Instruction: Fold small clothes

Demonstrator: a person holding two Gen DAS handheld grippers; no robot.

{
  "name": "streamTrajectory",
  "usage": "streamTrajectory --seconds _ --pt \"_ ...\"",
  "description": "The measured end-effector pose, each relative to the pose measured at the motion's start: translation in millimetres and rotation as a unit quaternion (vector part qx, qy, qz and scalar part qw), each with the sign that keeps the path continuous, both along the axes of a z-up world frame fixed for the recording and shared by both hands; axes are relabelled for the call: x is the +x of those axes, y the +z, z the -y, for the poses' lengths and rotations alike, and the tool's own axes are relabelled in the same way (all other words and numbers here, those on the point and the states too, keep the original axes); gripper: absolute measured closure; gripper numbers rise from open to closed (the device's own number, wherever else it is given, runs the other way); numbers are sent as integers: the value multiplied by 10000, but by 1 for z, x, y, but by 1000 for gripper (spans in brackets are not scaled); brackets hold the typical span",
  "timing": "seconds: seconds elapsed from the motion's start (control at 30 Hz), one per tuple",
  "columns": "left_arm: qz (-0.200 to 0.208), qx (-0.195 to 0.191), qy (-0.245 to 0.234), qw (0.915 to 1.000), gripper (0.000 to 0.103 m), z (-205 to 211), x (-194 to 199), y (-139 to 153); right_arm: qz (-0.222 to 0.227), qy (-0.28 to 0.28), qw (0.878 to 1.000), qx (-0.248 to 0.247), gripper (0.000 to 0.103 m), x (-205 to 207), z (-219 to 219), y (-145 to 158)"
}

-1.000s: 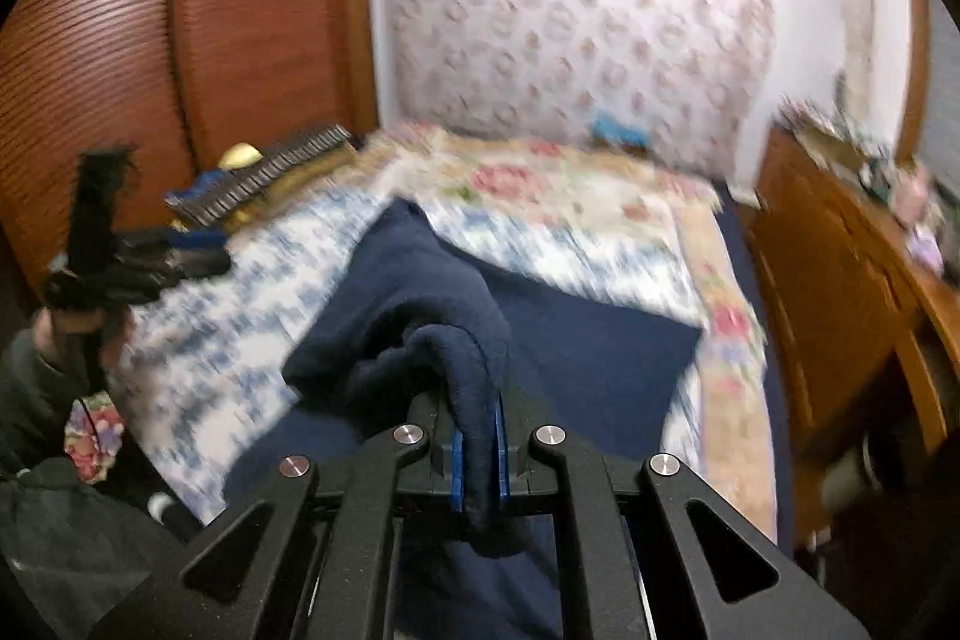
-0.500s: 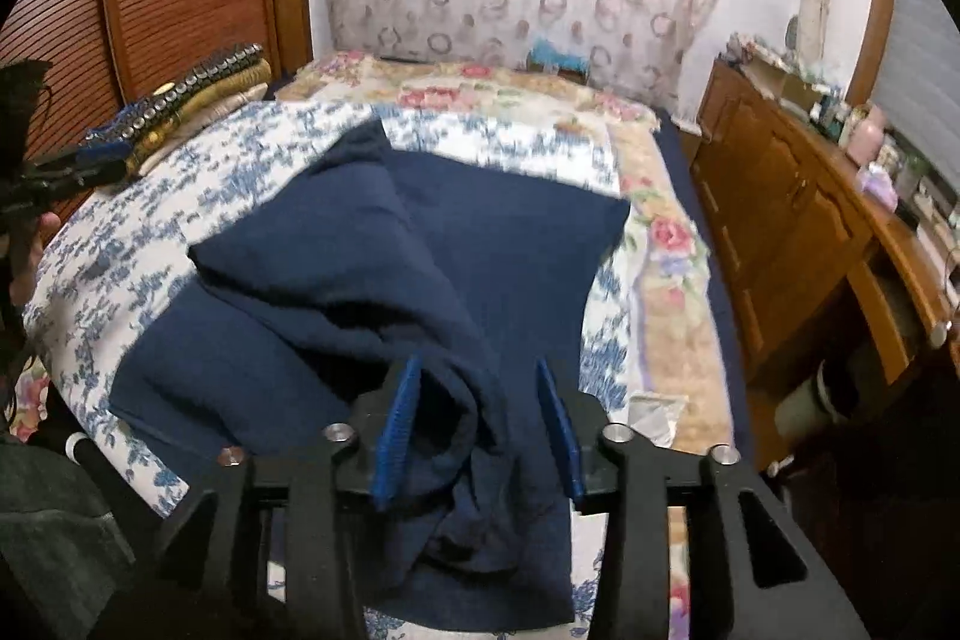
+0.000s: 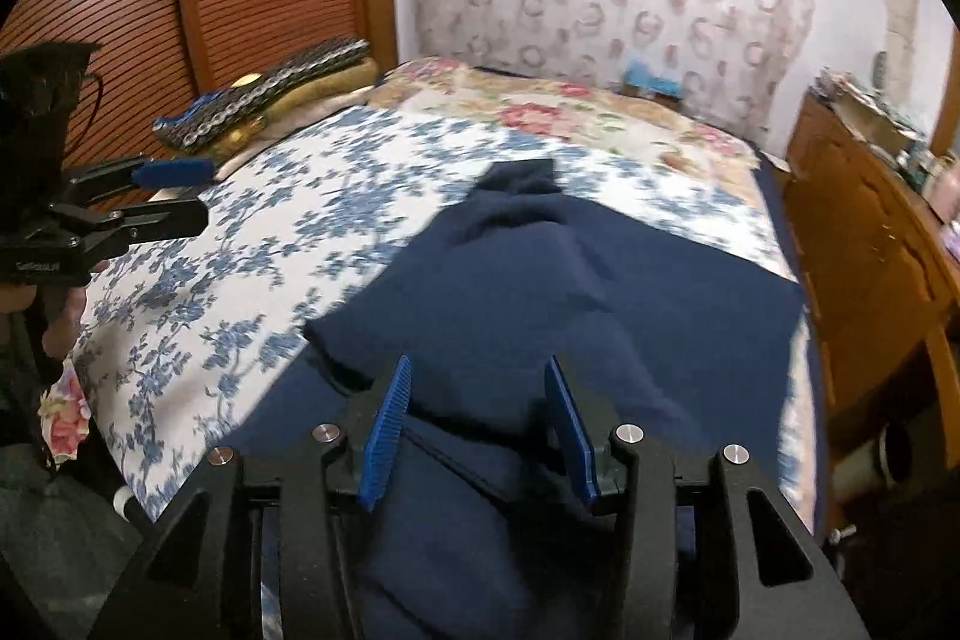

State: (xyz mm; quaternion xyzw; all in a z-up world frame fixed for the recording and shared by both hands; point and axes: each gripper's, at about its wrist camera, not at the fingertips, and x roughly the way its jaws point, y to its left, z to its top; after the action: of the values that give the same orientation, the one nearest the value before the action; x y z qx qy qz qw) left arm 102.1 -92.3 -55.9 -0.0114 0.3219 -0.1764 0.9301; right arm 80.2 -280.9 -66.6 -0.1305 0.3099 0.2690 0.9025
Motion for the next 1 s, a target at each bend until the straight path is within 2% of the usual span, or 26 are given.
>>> streamTrajectory --seconds 0.2,0.37,0.67,0.7,0.73,0.77,0.8,0.9,1.0 --pt "-26 -51 13 10000 29 -3 0 -4 -130 389 9990 -168 54 17 -26 -8" --pt "-52 -80 -1 10000 29 -3 -1 -6 -359 498 9965 -575 54 29 -49 -19" --pt "-95 -93 -17 9999 29 -1 -2 -8 -594 536 9950 -597 54 57 -52 -33" --pt "-103 -93 -22 9999 29 -1 -2 -8 -569 569 9948 -625 59 57 -57 -36" --pt "-109 -94 -25 9999 29 0 -2 -9 -568 655 9942 -641 70 55 -57 -36" --pt "-114 -98 -30 9999 29 0 -2 -9 -550 721 9937 -658 75 53 -59 -36" --pt "-118 -100 -33 9999 29 0 -2 -9 -501 741 9934 -712 90 51 -60 -35" --pt "-122 -86 -50 9999 29 1 -1 -10 -372 704 9947 -649 96 48 -53 -27" --pt "-136 -101 -50 9998 29 2 0 -10 -19 404 9991 -92 97 40 -27 3"
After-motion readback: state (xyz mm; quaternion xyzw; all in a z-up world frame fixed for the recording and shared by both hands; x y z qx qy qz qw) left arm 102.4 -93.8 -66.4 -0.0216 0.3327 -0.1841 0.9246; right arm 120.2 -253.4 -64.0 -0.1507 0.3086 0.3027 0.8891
